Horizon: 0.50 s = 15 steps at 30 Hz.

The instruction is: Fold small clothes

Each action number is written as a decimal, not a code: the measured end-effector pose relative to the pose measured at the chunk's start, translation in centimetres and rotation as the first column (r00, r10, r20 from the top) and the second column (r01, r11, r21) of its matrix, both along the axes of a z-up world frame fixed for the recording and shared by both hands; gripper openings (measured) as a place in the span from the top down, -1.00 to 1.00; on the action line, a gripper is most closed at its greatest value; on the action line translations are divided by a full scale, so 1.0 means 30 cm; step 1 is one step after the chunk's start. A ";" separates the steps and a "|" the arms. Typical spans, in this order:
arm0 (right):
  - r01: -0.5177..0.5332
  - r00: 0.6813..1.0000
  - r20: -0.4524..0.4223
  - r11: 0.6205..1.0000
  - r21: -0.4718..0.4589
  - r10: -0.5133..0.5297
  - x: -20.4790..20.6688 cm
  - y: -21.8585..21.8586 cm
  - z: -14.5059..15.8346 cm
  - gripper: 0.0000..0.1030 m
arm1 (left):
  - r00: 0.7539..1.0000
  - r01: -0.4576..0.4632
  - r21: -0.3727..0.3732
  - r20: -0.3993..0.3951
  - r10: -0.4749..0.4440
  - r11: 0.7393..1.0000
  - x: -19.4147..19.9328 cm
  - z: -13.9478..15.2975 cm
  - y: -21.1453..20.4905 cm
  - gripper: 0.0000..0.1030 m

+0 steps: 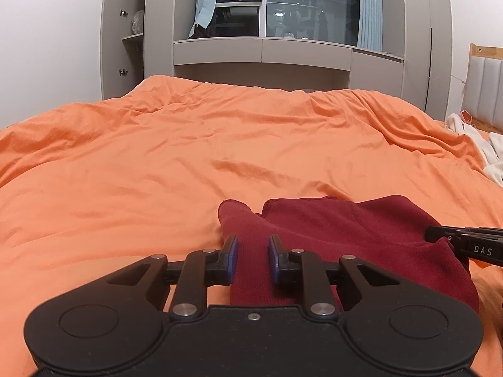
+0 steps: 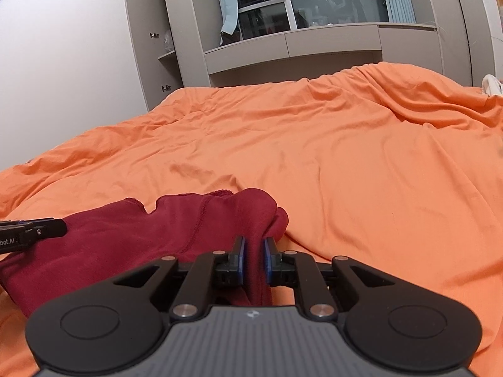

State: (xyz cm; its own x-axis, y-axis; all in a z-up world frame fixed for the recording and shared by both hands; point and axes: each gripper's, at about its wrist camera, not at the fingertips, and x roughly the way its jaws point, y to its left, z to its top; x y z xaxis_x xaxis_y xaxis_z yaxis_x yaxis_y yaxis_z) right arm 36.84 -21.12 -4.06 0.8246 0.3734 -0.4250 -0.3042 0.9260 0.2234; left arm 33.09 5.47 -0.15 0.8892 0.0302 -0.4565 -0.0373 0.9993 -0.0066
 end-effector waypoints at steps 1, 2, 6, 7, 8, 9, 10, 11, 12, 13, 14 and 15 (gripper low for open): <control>0.002 1.000 -0.003 1.000 0.002 -0.002 0.001 -0.001 -0.001 0.71 | 1.000 0.000 0.000 0.000 0.000 1.000 0.001 0.000 -0.001 0.56; 0.003 1.000 -0.006 1.000 0.003 -0.003 0.000 0.001 -0.001 0.70 | 1.000 0.000 0.000 -0.001 0.000 1.000 0.001 0.000 -0.003 0.55; 0.008 1.000 -0.010 1.000 0.002 -0.008 0.001 0.000 0.000 0.67 | 1.000 -0.001 0.000 -0.001 0.001 1.000 0.001 0.001 -0.002 0.53; 0.010 1.000 -0.012 1.000 0.001 -0.010 0.001 0.000 0.000 0.66 | 1.000 -0.001 -0.001 -0.001 0.001 1.000 0.001 0.001 -0.002 0.53; 0.012 1.000 -0.014 1.000 0.002 -0.012 0.001 -0.002 0.001 0.62 | 1.000 -0.001 -0.001 -0.001 0.001 1.000 0.001 0.001 -0.002 0.52; 0.013 1.000 -0.018 1.000 0.002 -0.013 0.002 -0.003 0.001 0.54 | 1.000 -0.003 -0.003 -0.002 0.003 1.000 0.001 0.002 -0.002 0.49; 0.017 1.000 -0.020 1.000 0.001 -0.017 0.001 -0.004 0.001 0.48 | 1.000 -0.006 -0.008 -0.004 0.006 1.000 0.004 0.001 -0.003 0.41; 0.021 1.000 -0.021 1.000 0.000 -0.021 0.001 -0.005 0.004 0.45 | 1.000 -0.011 -0.017 -0.008 0.011 1.000 0.005 0.001 0.000 0.36; 0.023 1.000 -0.019 1.000 -0.002 -0.024 -0.002 -0.005 0.008 0.34 | 1.000 -0.016 -0.028 -0.013 0.015 0.999 0.007 -0.001 0.004 0.21; 0.025 1.000 -0.016 1.000 -0.005 -0.025 -0.006 -0.007 0.011 0.19 | 1.000 -0.024 -0.039 -0.019 0.024 0.999 0.008 -0.001 0.007 -0.01; 0.027 1.000 -0.010 1.000 -0.007 -0.028 -0.012 -0.009 0.015 0.10 | 0.999 -0.034 -0.049 -0.022 0.033 0.998 0.008 -0.001 0.012 -0.13; 0.030 1.000 -0.003 1.000 -0.008 -0.030 -0.020 -0.011 0.020 -0.06 | 0.999 -0.042 -0.058 -0.025 0.041 0.997 0.007 0.002 0.016 -0.31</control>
State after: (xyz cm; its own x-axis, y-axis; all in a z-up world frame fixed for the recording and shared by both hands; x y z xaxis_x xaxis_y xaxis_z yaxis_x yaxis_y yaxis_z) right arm 36.25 -21.44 -3.45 0.8342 0.3449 -0.4304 -0.2755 0.9366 0.2165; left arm 33.31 5.96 -0.11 0.8767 0.0393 -0.4795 -0.0796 0.9948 -0.0640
